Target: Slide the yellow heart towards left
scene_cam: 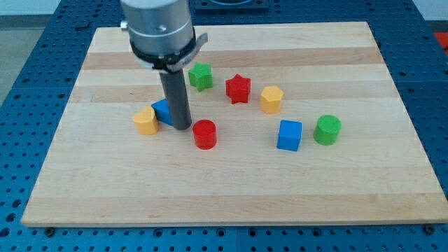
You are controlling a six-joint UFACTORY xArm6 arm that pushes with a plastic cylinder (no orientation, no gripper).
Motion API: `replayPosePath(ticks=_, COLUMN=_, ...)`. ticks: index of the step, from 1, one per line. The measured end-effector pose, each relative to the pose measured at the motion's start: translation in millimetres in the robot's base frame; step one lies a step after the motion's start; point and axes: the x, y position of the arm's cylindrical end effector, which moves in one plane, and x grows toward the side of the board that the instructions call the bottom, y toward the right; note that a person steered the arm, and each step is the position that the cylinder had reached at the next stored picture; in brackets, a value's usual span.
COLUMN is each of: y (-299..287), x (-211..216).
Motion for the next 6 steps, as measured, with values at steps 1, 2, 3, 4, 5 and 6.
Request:
replayPosePath(ticks=1, y=-8, x=24)
replayPosePath(ticks=2, y=-25, x=27)
replayPosePath(ticks=3, y=-28, x=20)
replayPosePath(ticks=4, y=-29, x=3)
replayPosePath(ticks=5, y=-42, x=-8)
replayPosePath(ticks=6, y=-79, x=-6)
